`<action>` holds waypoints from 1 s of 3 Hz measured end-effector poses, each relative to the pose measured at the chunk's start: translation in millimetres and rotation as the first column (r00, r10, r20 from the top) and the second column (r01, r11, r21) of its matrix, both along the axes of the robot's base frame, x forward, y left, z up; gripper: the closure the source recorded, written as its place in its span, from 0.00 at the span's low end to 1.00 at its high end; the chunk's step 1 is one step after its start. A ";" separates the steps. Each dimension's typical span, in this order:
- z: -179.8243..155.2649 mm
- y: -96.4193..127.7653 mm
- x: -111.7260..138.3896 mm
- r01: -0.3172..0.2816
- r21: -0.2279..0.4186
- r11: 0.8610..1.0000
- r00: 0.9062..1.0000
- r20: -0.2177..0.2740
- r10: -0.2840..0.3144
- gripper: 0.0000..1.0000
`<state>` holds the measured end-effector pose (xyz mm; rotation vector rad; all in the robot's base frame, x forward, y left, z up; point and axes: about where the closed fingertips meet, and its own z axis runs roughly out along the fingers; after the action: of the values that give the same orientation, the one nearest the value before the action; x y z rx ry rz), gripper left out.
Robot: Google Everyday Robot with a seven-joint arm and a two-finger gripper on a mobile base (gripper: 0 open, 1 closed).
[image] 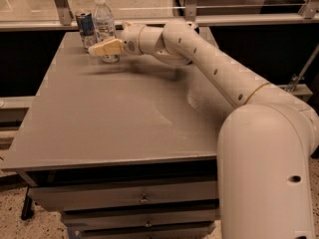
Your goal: Move blue plastic bottle near redbull can
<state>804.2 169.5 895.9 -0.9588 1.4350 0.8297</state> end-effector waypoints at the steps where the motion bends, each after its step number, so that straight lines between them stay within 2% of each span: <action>1: 6.8 -18.1 -12.6 0.019 -0.012 1.000 1.000 0.021 -0.019 0.00; 3: 11.9 -66.7 -64.7 0.051 -0.022 0.998 0.998 0.036 -0.050 0.00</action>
Offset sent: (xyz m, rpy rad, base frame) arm -0.0647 -0.0829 0.0156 -0.0348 -0.0474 -0.0810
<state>739.5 102.8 907.7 -0.9460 1.4350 0.7569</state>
